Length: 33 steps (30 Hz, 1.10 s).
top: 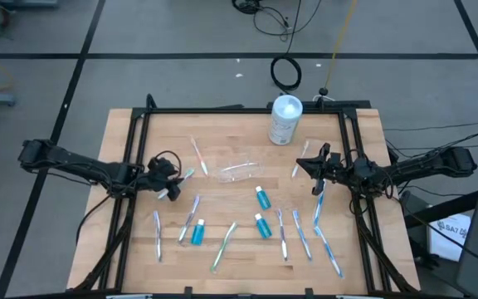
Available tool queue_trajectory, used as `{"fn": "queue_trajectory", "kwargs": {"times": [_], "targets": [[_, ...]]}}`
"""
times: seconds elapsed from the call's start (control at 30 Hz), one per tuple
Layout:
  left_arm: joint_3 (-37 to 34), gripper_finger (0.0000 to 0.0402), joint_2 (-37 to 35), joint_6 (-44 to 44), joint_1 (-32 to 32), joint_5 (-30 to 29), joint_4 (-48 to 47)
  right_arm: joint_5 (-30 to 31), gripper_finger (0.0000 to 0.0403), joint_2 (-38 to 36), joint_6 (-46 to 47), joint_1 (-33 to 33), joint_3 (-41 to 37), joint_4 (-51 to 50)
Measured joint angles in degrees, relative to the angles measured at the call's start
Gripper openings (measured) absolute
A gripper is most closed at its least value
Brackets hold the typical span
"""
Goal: Pick & Place toothbrushing station
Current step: Put the top green toothbrush into the transparent organizer
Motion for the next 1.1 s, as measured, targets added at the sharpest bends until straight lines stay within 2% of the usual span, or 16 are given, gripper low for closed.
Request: {"fn": "queue_trajectory", "kwargs": {"times": [0.17, 0.5, 0.87, 1.1], "targets": [[-2.9, 0.0189, 0.0, 1.5, 0.0, 1.3, 5.3, 0.0, 0.0004, 0.0, 0.0, 0.0, 0.0, 0.0], [-3.9, 0.0189, 0.4, 1.7, 0.0, 1.9, 5.6, 0.0, 0.0004, 0.0, 0.0, 0.0, 0.0, 0.0], [-3.8, 0.0188, 11.2, 0.7, 0.0, 1.7, 12.1, 0.0, 0.0004, 0.0, 0.0, 0.0, 0.0, 0.0], [-3.7, 0.0188, 15.0, 1.7, -0.1, 1.8, 13.5, 0.0, 0.0004, 0.0, 0.0, 0.0, 0.0, 0.0]]}}
